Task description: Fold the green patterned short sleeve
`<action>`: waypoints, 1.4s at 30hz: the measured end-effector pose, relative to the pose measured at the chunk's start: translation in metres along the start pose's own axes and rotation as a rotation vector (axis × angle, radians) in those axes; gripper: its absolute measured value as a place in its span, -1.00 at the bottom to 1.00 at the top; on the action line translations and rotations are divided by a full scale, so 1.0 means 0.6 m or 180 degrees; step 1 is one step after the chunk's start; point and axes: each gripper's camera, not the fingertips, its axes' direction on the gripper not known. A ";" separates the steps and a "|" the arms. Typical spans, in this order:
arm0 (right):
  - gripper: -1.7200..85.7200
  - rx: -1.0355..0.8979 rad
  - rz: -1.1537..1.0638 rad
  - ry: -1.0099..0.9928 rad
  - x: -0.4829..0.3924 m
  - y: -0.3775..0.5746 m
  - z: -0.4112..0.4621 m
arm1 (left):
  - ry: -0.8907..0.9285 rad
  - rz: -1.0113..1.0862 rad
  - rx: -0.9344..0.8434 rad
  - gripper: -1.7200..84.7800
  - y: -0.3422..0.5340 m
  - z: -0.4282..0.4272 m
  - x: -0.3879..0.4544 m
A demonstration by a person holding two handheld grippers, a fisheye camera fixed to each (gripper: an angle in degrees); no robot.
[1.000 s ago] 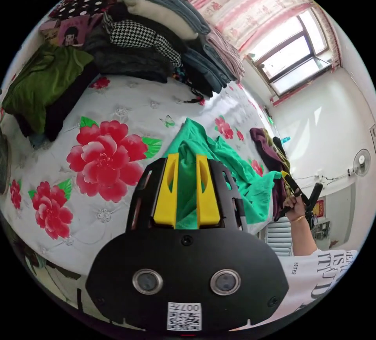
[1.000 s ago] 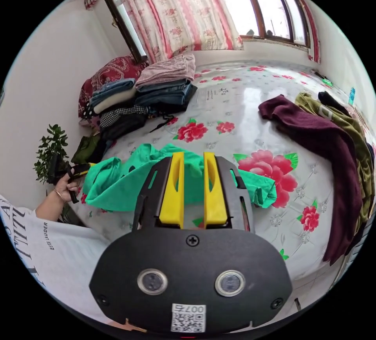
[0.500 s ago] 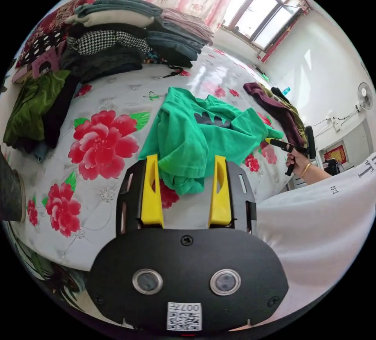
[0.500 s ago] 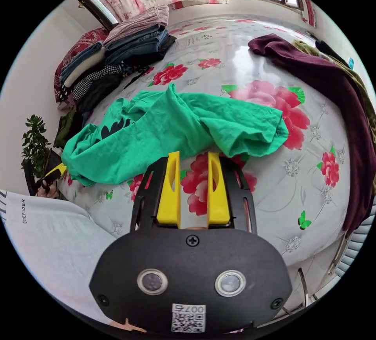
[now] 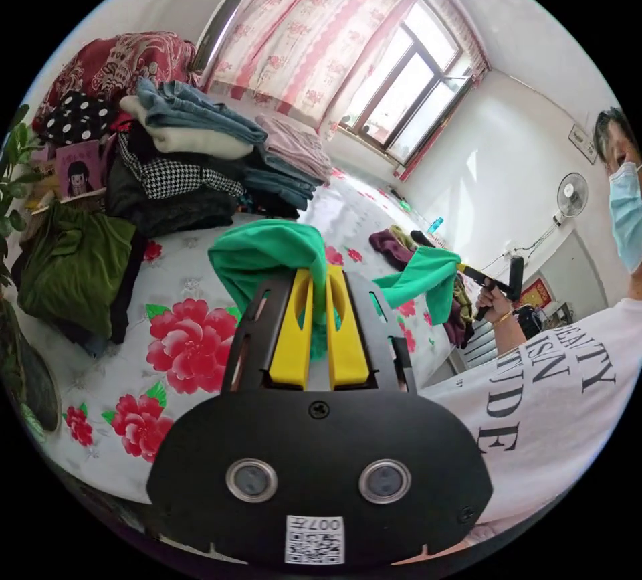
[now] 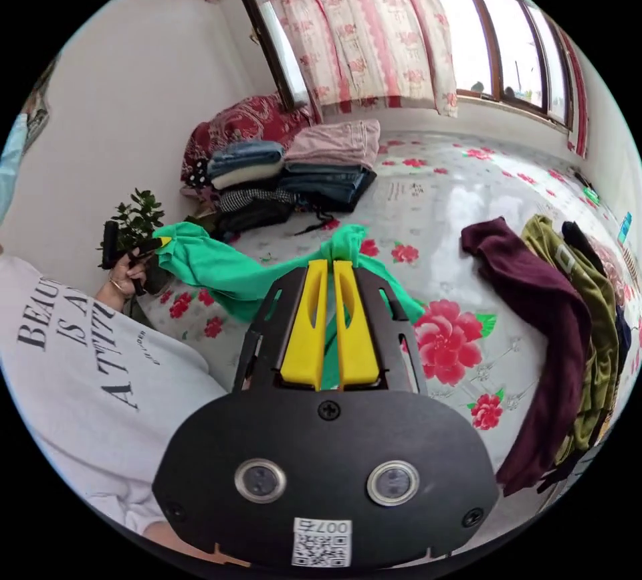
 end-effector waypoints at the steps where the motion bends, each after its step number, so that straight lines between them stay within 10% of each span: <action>1: -0.95 0.0120 -0.0079 -0.0151 -0.007 -0.019 -0.042 | 0.0027 -0.0012 0.0124 -0.94 -0.003 -0.023 -0.004; 11: -0.84 -0.0239 0.0753 0.0267 0.065 0.061 0.117 | 0.0115 -0.1162 -0.0226 -0.94 0.088 0.035 -0.090; 31: -0.81 -0.1639 0.0361 0.0982 0.146 0.112 0.483 | -0.0195 -0.1366 -0.0588 -0.94 0.065 0.029 -0.115; 42: -0.96 -0.0782 0.0160 0.0717 0.127 0.044 0.231 | -0.0300 -0.1205 -0.0841 -0.94 0.030 0.029 -0.094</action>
